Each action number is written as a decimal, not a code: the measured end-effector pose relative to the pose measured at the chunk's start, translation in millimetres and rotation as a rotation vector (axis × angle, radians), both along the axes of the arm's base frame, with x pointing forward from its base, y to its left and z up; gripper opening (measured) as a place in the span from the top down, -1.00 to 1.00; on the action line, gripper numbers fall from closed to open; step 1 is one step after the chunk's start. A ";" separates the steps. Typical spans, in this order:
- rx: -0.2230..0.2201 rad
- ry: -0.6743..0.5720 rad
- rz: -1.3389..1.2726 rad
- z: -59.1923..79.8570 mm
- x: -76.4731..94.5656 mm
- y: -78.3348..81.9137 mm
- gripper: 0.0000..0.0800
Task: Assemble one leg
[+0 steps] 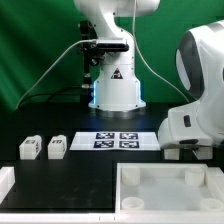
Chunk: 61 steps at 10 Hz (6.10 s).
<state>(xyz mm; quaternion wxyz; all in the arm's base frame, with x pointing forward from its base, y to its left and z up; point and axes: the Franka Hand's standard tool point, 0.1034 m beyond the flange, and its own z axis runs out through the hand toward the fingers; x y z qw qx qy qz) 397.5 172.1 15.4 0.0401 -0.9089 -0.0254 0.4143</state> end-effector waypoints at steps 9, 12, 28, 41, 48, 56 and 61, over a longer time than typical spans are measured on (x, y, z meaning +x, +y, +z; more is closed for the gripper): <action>0.116 -0.763 0.050 89.2 104.6 -57.5 0.27; 0.104 -1.088 0.028 148.2 169.8 -78.6 0.27; 0.113 -1.465 -0.004 95.9 221.8 -61.6 0.27; 0.108 -1.456 -0.003 66.3 215.5 -57.1 0.27; 0.087 -1.439 -0.010 62.6 212.8 -57.0 -0.53; 0.087 -1.438 -0.010 62.2 212.6 -57.1 -0.62; 0.079 -1.203 -0.101 70.1 217.5 -62.9 -0.62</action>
Offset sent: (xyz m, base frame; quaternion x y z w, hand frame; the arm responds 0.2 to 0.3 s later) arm 0.0364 -0.0361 0.0535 -0.0126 0.2278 -0.0499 0.9723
